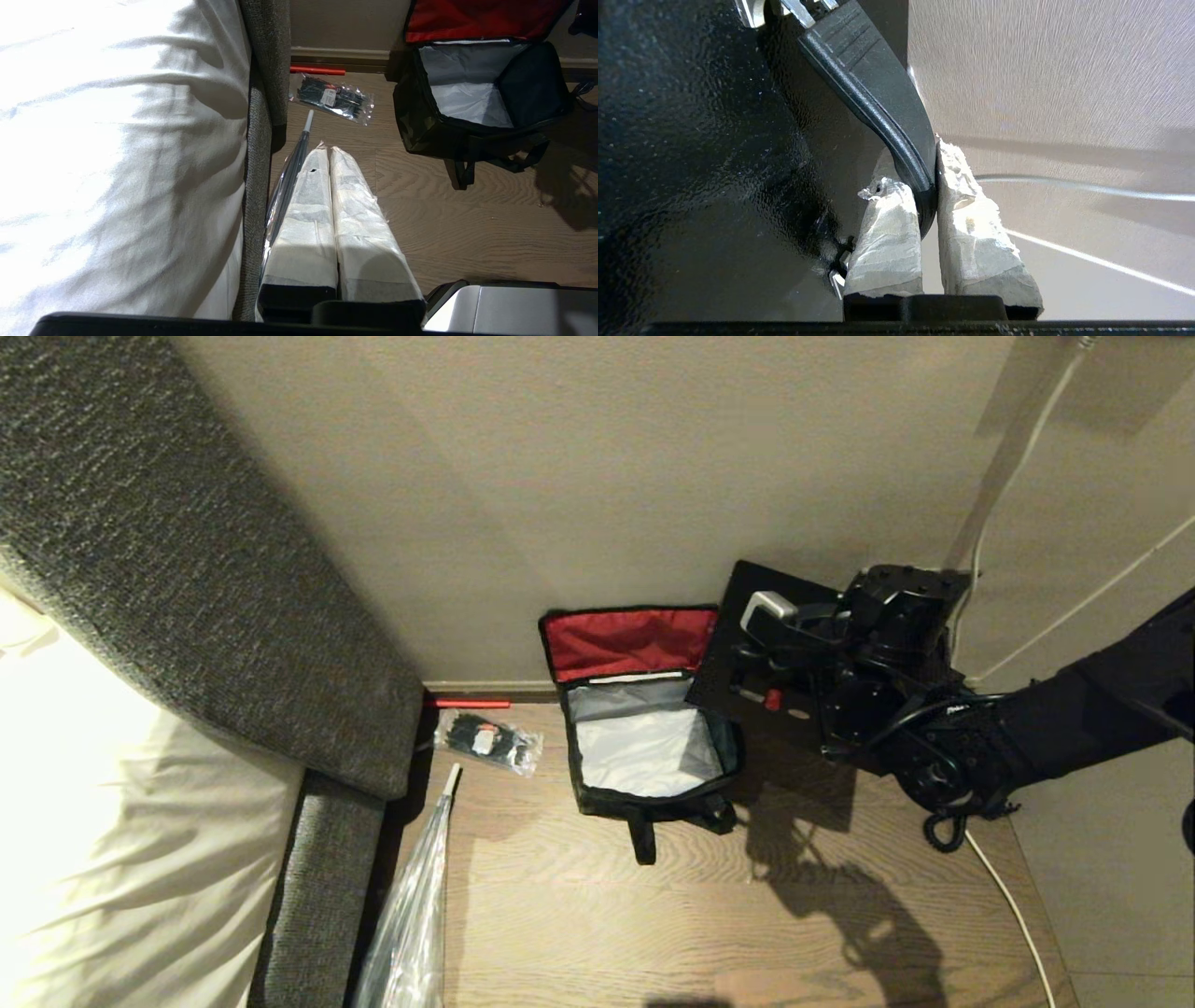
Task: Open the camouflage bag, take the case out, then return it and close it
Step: Place the black box back
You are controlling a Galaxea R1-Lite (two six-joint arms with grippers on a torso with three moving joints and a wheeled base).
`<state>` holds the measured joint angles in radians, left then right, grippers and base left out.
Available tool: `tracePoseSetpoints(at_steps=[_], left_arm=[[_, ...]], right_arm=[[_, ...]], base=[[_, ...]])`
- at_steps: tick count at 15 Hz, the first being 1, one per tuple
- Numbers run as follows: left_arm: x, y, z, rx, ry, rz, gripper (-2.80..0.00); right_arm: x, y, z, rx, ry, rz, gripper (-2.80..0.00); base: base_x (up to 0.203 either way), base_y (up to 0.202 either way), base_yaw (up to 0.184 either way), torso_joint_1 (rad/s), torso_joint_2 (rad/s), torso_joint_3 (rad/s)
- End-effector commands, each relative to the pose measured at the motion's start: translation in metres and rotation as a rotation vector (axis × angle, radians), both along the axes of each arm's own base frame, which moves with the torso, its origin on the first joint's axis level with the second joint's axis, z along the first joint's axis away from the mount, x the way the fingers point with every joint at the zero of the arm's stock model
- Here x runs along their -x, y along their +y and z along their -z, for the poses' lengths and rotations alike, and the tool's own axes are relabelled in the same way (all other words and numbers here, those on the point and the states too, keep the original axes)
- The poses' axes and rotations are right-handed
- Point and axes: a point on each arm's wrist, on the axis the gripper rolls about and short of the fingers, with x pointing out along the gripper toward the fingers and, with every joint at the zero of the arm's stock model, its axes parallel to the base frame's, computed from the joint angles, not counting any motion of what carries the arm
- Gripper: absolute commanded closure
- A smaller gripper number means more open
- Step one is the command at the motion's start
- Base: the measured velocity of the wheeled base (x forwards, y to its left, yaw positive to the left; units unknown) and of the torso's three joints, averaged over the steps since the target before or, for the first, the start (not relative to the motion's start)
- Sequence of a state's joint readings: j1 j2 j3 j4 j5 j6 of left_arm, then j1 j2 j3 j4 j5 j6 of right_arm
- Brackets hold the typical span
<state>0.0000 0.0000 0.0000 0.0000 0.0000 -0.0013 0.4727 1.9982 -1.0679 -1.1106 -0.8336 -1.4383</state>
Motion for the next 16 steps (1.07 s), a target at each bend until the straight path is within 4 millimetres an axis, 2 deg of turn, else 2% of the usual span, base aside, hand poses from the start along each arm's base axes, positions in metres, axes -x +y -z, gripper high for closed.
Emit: tracePoseSetpoints(at_steps=[1, 4, 8, 11, 16], left_arm=[[0.0, 0.0, 0.0, 0.0, 0.0, 0.0, 0.0], [0.0, 0.0, 0.0, 0.0, 0.0, 0.0, 0.0], [0.0, 0.0, 0.0, 0.0, 0.0, 0.0, 0.0], [0.0, 0.0, 0.0, 0.0, 0.0, 0.0, 0.0], [0.0, 0.0, 0.0, 0.0, 0.0, 0.0, 0.0]], right_arm=[[0.008, 0.006, -0.006, 0.002, -0.005, -0.019, 0.0], [0.016, 0.011, -0.012, 0.011, 0.005, -0.035, 0.0], [0.026, 0.026, -0.013, 0.007, 0.007, -0.057, 0.0], [0.032, 0.043, -0.009, 0.01, 0.016, -0.09, 0.0], [0.032, 0.072, 0.011, 0.022, 0.042, -0.148, 0.0]], base=[[0.0, 0.0, 0.0, 0.0, 0.0, 0.0], [0.0, 0.0, 0.0, 0.0, 0.0, 0.0], [0.0, 0.0, 0.0, 0.0, 0.0, 0.0], [0.0, 0.0, 0.0, 0.0, 0.0, 0.0], [0.0, 0.0, 0.0, 0.0, 0.0, 0.0]])
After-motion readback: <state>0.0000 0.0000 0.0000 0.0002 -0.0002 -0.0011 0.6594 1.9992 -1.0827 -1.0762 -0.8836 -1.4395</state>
